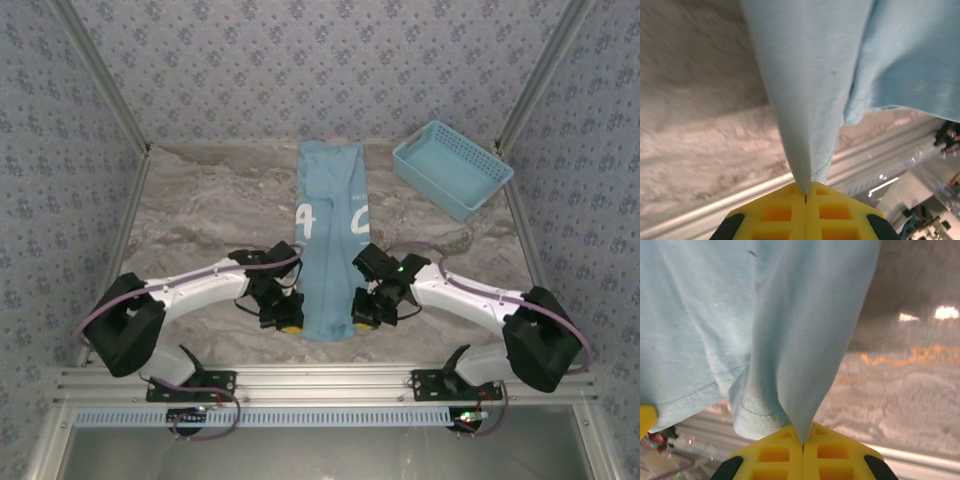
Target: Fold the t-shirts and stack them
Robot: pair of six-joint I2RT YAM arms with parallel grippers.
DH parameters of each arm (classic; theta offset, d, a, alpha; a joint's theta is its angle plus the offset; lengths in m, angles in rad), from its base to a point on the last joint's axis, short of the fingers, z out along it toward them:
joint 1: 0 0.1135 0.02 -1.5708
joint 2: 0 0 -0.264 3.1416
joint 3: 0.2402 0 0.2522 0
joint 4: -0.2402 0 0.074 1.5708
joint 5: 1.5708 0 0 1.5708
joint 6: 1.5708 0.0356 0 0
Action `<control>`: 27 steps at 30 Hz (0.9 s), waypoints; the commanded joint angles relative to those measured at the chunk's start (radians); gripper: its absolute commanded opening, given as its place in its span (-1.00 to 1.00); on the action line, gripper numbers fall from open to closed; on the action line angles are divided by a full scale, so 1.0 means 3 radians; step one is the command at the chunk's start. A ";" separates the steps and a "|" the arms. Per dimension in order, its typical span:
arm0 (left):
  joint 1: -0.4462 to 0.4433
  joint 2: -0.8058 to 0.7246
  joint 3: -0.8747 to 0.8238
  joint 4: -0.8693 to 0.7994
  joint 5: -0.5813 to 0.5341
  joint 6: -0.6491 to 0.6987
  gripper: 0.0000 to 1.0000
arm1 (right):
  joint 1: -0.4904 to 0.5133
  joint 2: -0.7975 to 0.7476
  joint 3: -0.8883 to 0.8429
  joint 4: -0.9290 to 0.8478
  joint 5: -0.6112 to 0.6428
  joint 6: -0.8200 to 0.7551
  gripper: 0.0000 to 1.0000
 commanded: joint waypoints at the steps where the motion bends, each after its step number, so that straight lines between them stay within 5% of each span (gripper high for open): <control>1: -0.0135 -0.0234 -0.0100 -0.0174 0.0179 -0.0025 -1.00 | 0.0070 -0.0249 -0.0065 -0.0382 -0.0187 -0.0029 -1.00; 12: 0.0191 -0.0101 0.0198 0.0012 -0.0229 -0.0334 -1.00 | -0.0389 -0.0121 0.0190 -0.0316 -0.0148 -0.0159 -1.00; 27: 0.1261 0.1127 0.1662 0.0047 -0.0169 -0.0083 -1.00 | -0.1315 0.1379 0.1934 -0.0363 -0.0123 -0.0884 -1.00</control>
